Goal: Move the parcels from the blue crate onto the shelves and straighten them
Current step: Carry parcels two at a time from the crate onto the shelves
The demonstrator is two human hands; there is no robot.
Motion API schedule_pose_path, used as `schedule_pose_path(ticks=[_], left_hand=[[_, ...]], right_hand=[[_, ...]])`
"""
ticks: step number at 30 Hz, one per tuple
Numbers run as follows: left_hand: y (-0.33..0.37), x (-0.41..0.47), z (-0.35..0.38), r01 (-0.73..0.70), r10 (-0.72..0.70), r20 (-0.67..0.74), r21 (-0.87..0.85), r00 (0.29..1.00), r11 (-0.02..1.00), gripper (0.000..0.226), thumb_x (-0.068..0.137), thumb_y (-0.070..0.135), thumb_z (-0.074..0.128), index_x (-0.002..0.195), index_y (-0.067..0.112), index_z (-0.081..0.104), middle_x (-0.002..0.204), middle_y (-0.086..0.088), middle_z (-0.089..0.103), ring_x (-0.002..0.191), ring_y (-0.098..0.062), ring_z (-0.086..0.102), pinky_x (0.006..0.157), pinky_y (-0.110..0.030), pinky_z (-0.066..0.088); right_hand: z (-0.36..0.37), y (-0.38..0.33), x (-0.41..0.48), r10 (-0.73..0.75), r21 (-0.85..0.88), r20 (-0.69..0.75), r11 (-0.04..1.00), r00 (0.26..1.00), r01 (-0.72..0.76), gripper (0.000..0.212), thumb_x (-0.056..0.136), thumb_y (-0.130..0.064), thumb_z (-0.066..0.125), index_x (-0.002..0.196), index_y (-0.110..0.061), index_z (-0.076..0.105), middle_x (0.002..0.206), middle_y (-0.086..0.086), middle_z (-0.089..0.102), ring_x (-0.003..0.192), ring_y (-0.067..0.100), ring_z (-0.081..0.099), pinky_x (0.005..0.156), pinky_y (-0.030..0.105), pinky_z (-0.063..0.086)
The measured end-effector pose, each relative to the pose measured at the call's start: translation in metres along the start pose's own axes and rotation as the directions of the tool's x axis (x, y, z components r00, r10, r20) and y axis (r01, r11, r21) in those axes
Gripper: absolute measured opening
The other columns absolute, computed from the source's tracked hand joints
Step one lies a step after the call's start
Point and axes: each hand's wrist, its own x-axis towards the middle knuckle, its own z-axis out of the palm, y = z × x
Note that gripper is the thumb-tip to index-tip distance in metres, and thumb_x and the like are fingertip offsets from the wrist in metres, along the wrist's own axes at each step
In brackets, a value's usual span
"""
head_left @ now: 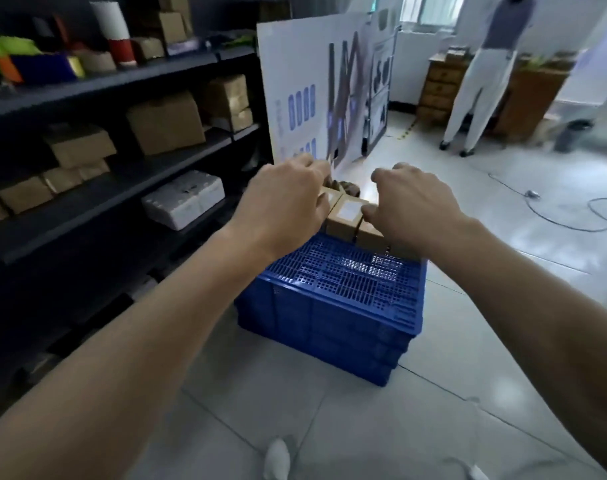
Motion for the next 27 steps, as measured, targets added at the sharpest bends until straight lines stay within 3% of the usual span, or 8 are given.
schedule_pose_path(ticks=[3,7,9,11,15,20,27], left_hand=[[-0.017,0.048,0.043,-0.026,0.030,0.047,-0.093,0.998,0.995,0.025,0.093,0.025,0.052,0.112,0.012,0.060,0.108,-0.005,0.062,0.095,-0.025,0.058,0.080,-0.035,0.044],[-0.040,0.114,0.098,-0.027,0.063,0.138,-0.247,0.989,0.969,0.018,0.091,0.024,0.055,0.105,0.014,0.061,0.098,0.001,0.059,0.085,-0.020,0.057,0.079,-0.036,0.049],[-0.047,0.145,0.126,0.002,0.070,0.191,-0.351,0.979,0.936,0.019,0.090,0.023,0.057,0.105,0.015,0.062,0.092,0.005,0.055,0.081,-0.014,0.055,0.070,-0.024,0.048],[-0.051,0.167,0.155,0.056,0.060,0.249,-0.434,0.967,0.899,0.019,0.089,0.024,0.058,0.106,0.018,0.063,0.090,0.008,0.056,0.079,-0.008,0.055,0.060,-0.012,0.037],[-0.055,0.206,0.217,0.160,0.053,0.368,-0.525,0.928,0.836,0.018,0.090,0.021,0.060,0.107,0.015,0.062,0.093,0.003,0.061,0.076,-0.002,0.053,0.059,-0.010,0.038],[-0.055,0.250,0.294,0.318,-0.036,0.498,-0.494,0.866,0.810,0.023,0.088,0.018,0.061,0.110,0.008,0.062,0.098,-0.001,0.059,0.087,-0.013,0.054,0.066,-0.018,0.039],[-0.041,0.303,0.403,0.559,-0.176,0.691,-0.380,0.702,0.737,0.023,0.088,0.012,0.061,0.109,0.005,0.056,0.101,-0.007,0.054,0.092,-0.021,0.052,0.075,-0.030,0.040]], right_hand=[[0.028,0.039,0.038,0.122,-0.014,0.027,0.992,0.992,-0.121,0.035,0.090,-0.028,0.057,0.117,-0.006,0.058,0.114,0.018,0.058,0.098,0.035,0.057,0.069,0.033,0.037],[0.067,0.083,0.090,0.281,0.007,0.055,0.959,0.958,-0.282,0.038,0.089,-0.030,0.057,0.119,-0.006,0.057,0.117,0.017,0.057,0.100,0.035,0.056,0.073,0.035,0.039],[0.090,0.107,0.109,0.354,0.039,0.068,0.933,0.933,-0.357,0.041,0.090,-0.031,0.056,0.123,-0.006,0.054,0.120,0.017,0.055,0.104,0.035,0.055,0.077,0.037,0.042],[0.114,0.130,0.122,0.430,0.065,0.121,0.896,0.895,-0.439,0.044,0.091,-0.033,0.056,0.126,-0.006,0.052,0.123,0.017,0.054,0.108,0.035,0.054,0.082,0.038,0.043],[0.162,0.173,0.139,0.531,0.094,0.252,0.819,0.809,-0.566,0.046,0.091,-0.034,0.055,0.127,-0.005,0.051,0.128,0.018,0.054,0.113,0.034,0.052,0.085,0.037,0.043],[0.220,0.220,0.164,0.555,0.128,0.338,0.773,0.760,-0.621,0.042,0.092,-0.028,0.053,0.126,-0.005,0.052,0.124,0.015,0.058,0.111,0.032,0.054,0.081,0.035,0.042],[0.291,0.296,0.210,0.517,0.184,0.446,0.746,0.731,-0.640,0.039,0.091,-0.028,0.056,0.119,-0.001,0.056,0.119,0.016,0.061,0.104,0.032,0.057,0.073,0.033,0.040]])
